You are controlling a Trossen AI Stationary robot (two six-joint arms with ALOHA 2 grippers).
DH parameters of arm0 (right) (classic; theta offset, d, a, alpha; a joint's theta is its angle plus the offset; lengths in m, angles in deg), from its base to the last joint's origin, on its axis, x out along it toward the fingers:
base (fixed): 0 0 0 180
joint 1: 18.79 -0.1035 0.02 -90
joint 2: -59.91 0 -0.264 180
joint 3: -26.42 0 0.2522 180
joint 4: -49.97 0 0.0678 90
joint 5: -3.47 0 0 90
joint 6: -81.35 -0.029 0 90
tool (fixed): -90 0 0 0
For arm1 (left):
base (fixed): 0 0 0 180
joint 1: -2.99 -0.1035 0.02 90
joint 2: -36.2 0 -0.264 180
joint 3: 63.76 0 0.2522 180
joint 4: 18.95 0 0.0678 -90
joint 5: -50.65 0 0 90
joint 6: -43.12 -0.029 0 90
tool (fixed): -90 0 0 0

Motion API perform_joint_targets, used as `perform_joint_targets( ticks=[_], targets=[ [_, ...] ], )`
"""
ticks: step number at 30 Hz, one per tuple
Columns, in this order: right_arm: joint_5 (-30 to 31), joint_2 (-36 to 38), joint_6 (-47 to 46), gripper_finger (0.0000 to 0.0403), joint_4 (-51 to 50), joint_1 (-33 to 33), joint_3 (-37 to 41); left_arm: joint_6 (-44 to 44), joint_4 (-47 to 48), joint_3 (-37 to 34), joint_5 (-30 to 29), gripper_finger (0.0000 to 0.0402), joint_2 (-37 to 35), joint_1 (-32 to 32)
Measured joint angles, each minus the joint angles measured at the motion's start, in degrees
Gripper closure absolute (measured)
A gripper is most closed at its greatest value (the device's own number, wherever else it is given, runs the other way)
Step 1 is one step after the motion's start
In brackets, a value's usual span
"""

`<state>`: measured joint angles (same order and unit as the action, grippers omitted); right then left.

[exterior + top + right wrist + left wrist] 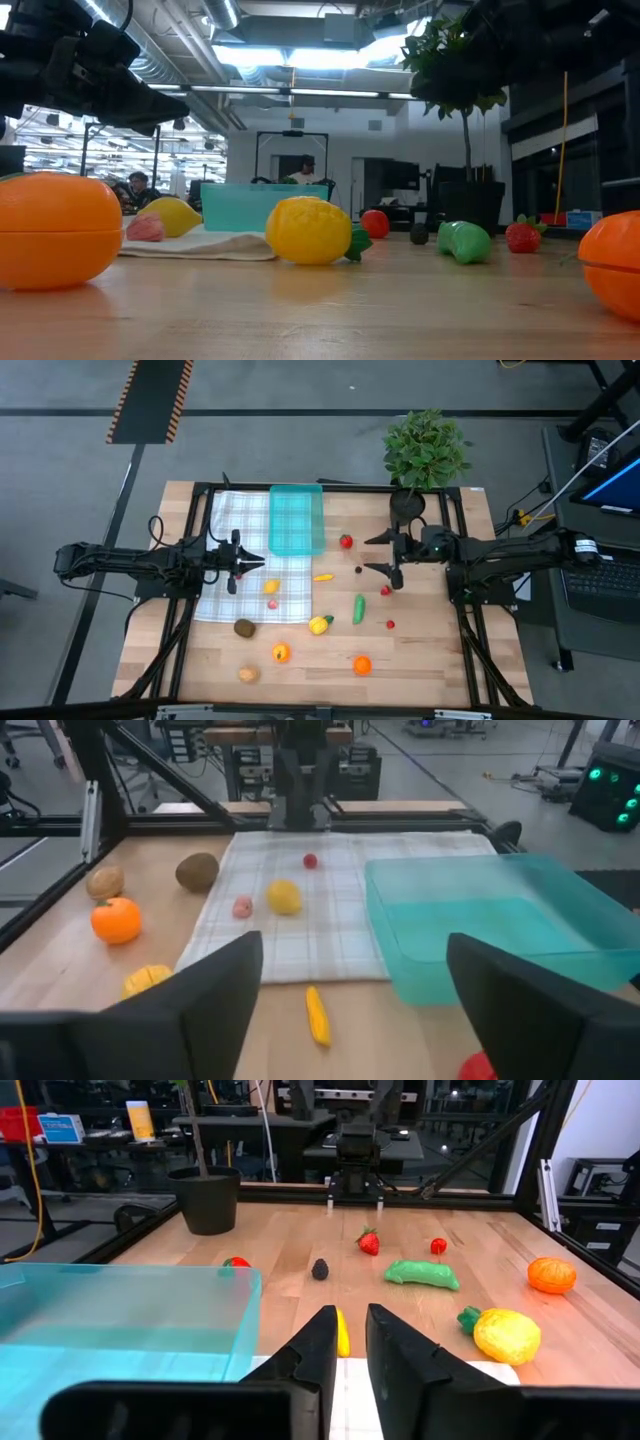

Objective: Pick and placing Produce into tupperware
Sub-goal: Put the top red strawberry into the blue bin

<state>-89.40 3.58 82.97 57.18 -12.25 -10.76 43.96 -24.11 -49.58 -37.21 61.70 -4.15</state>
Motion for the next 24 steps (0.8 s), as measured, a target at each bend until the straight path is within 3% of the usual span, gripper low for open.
perform_joint_targets(
  ticks=[9,17,24],
  targets=[
    [8.15,-2.73,-0.04,0.0082,0.69,0.02,-0.48,0.02,0.04,0.00,0.02,0.0375,0.00,0.00],
    [15.42,-10.41,-0.08,0.0082,-0.95,-0.02,-7.28,0.01,0.50,0.00,0.02,0.0387,-0.01,0.00],
    [25.70,-18.86,-10.95,0.0082,-15.29,0.00,-16.92,0.00,0.71,0.00,0.02,0.0387,-0.02,0.00]
  ],
)
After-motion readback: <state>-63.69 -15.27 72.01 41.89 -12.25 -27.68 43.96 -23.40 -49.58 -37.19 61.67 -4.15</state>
